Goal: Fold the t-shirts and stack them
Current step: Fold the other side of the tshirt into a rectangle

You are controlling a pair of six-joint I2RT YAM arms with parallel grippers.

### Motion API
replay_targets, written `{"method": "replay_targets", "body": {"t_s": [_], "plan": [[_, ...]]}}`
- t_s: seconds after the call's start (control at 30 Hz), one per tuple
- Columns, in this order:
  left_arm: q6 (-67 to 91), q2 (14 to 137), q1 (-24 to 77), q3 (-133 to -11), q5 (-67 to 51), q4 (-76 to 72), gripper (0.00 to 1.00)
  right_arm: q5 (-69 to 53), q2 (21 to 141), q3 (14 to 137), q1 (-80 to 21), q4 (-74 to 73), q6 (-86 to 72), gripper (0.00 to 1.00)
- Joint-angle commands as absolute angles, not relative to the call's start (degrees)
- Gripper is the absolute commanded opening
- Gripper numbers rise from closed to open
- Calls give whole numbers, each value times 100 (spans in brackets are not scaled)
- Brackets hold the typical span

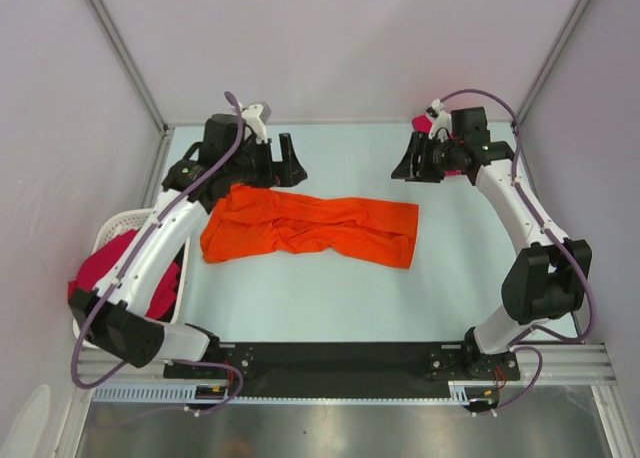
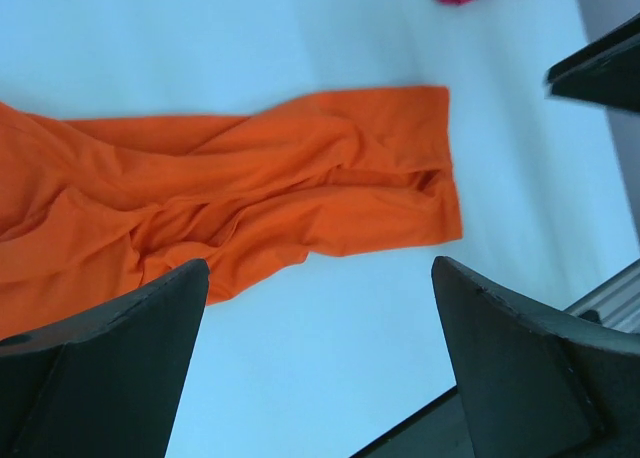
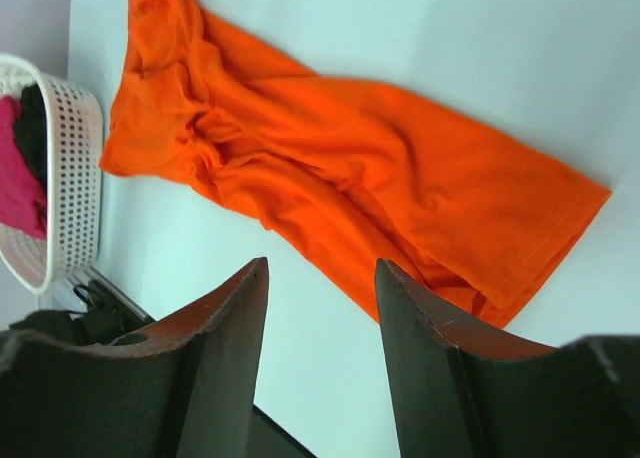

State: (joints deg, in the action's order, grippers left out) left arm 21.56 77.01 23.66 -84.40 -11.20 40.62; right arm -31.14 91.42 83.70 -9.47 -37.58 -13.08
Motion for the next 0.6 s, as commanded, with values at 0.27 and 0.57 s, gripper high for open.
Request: {"method": "replay_targets", "body": {"t_s": [0.27,0.57], "plan": [[1187,7631,2592,-6584,-2065,1996,100,-1898,8711,8343,-2293,-2174,-1661,54],[1441,6821,2690,-6469,-651,2418,99,-994,8631,7286,-2848,-1553,-1880,68]]}}
